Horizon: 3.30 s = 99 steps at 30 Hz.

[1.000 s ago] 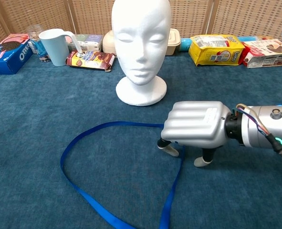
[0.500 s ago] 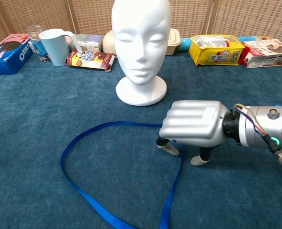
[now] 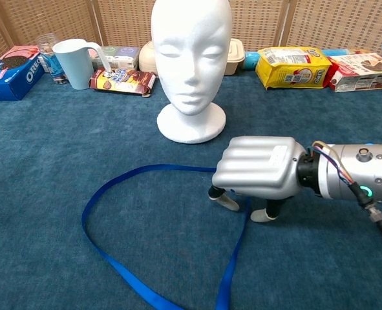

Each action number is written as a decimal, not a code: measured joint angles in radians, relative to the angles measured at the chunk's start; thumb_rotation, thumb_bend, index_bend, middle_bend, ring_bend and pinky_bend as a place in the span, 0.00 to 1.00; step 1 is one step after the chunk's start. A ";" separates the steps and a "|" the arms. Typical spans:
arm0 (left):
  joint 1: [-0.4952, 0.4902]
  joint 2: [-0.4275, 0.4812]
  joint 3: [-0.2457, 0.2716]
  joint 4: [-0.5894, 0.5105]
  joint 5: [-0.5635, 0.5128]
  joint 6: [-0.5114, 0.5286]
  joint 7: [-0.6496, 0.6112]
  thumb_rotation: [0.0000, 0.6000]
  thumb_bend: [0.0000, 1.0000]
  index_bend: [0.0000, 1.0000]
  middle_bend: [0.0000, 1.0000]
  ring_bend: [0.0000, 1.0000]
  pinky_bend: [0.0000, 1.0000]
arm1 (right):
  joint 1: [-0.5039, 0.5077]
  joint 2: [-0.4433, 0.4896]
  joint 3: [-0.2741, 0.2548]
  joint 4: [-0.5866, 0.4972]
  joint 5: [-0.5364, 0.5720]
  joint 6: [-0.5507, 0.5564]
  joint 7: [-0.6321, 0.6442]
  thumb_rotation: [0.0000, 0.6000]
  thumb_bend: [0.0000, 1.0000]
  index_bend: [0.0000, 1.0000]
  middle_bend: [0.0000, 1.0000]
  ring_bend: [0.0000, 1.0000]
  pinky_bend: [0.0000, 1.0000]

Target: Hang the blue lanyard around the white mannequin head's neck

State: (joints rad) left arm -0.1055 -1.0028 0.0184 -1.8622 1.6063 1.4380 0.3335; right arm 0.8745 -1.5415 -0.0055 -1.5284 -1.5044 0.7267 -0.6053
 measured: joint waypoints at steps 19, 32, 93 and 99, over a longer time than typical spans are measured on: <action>-0.004 0.004 0.001 -0.002 0.001 -0.003 -0.003 0.59 0.07 0.43 0.39 0.26 0.19 | 0.004 -0.023 0.000 0.021 0.016 0.013 0.008 1.00 0.39 0.52 0.93 1.00 1.00; -0.009 0.009 0.000 -0.004 0.000 -0.007 -0.005 0.59 0.09 0.43 0.39 0.26 0.19 | 0.004 -0.021 -0.008 0.029 0.016 0.019 0.008 1.00 0.43 0.52 0.93 1.00 1.00; -0.033 0.016 0.005 -0.014 0.022 -0.036 0.014 0.59 0.09 0.42 0.39 0.26 0.19 | -0.018 0.006 -0.028 -0.002 -0.017 0.068 0.034 1.00 0.45 0.64 0.94 1.00 1.00; -0.056 0.007 0.003 0.000 0.050 -0.058 0.025 0.59 0.09 0.42 0.40 0.29 0.20 | -0.023 0.025 -0.020 -0.027 -0.021 0.084 0.046 1.00 0.46 0.65 0.94 1.00 1.00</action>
State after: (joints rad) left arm -0.1613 -0.9956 0.0211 -1.8619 1.6564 1.3799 0.3584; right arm 0.8512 -1.5168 -0.0252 -1.5551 -1.5250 0.8105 -0.5589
